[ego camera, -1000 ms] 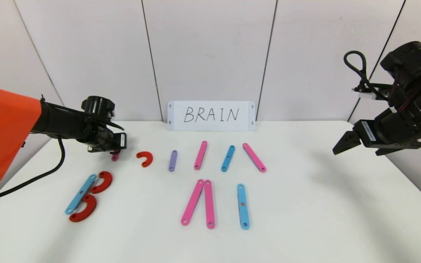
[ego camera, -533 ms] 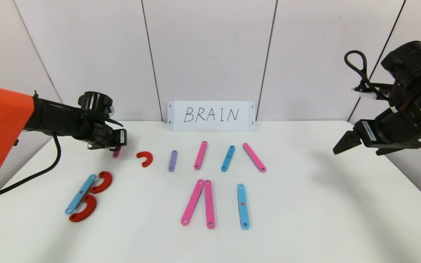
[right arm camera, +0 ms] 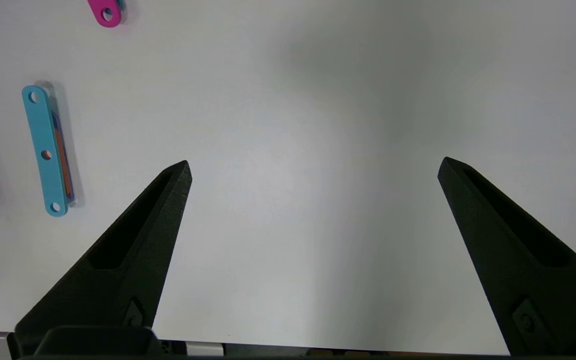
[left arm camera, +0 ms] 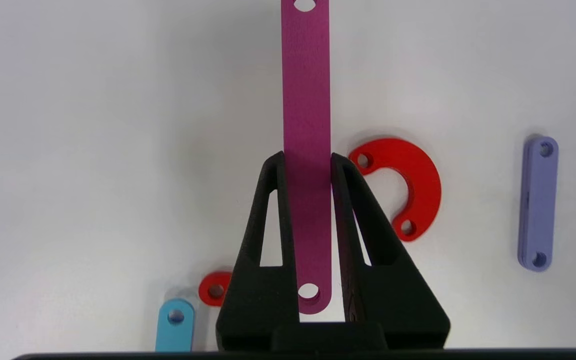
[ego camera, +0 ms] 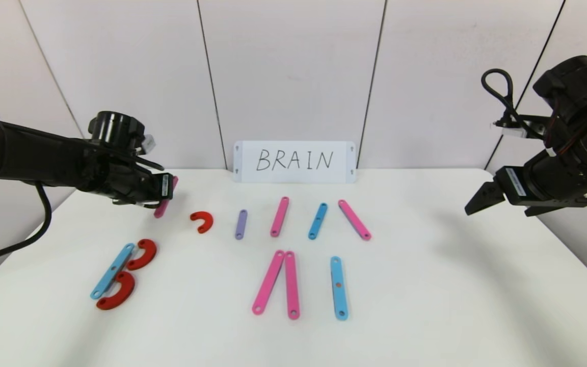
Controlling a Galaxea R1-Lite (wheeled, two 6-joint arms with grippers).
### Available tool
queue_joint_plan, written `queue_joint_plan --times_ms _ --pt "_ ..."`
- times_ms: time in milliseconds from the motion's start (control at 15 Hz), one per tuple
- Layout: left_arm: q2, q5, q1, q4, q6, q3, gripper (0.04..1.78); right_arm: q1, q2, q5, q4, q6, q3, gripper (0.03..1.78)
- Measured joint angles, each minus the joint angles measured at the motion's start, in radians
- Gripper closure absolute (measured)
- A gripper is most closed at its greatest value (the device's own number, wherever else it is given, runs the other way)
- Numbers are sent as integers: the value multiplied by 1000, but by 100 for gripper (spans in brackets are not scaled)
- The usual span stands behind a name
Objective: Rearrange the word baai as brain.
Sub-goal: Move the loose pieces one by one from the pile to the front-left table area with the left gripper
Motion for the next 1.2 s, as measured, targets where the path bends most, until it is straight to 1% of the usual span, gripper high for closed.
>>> queue_joint_plan --times_ms 733,933,1200 --pt "-392 6 -25 -8 -8 430 155 3 -61 5 0 0 16 9" --pt "-489 7 -53 -9 -12 527 155 4 -71 5 0 0 18 9" --pt "-582 8 -128 -23 -16 623 155 10 -79 6 0 0 24 9"
